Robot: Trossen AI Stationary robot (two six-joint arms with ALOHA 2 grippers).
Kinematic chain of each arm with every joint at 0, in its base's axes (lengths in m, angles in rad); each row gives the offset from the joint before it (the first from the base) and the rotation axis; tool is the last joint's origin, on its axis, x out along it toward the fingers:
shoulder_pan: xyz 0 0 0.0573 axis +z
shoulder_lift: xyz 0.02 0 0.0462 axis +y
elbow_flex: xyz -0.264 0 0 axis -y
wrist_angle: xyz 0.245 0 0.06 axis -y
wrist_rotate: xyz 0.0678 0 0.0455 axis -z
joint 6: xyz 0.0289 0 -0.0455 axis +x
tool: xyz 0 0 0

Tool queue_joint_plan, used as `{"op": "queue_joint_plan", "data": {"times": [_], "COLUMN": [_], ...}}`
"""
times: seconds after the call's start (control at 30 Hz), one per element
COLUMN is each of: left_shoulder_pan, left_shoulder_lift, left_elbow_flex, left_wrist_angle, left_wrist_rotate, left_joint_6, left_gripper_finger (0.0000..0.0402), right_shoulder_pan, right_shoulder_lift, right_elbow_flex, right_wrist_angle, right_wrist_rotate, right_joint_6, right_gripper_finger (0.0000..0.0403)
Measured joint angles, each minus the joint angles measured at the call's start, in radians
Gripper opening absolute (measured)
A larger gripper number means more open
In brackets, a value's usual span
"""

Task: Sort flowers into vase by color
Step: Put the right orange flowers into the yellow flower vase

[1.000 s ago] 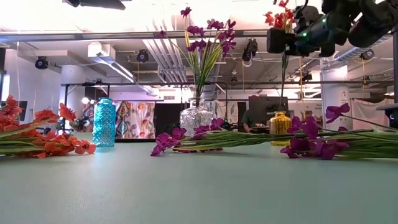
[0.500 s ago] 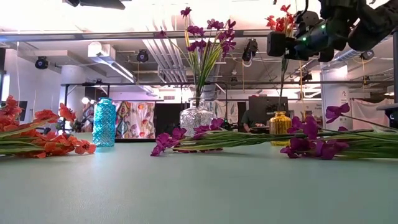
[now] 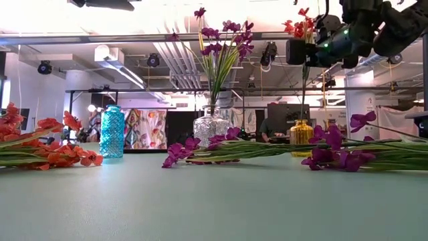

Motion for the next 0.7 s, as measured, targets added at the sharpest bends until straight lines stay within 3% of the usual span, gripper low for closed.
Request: {"op": "queue_joint_plan", "data": {"times": [0.33,0.7], "left_shoulder_pan": [0.000,0.000], "left_shoulder_lift": [0.000,0.000], "left_elbow_flex": [0.000,0.000], "left_wrist_angle": [-0.002,-0.003], "left_wrist_rotate": [0.000,0.000], "left_joint_6": [0.000,0.000], "left_gripper_finger": [0.0286,0.0286], "right_shoulder_pan": [-0.001,-0.001], "right_shoulder_lift": [0.038,0.046], "right_elbow_flex": [0.000,0.000], "right_wrist_angle": [-0.001,-0.005], "right_wrist_rotate": [0.001,0.001], "right_joint_6": [0.039,0.045], "right_gripper_finger": [0.0021,0.0110]}}
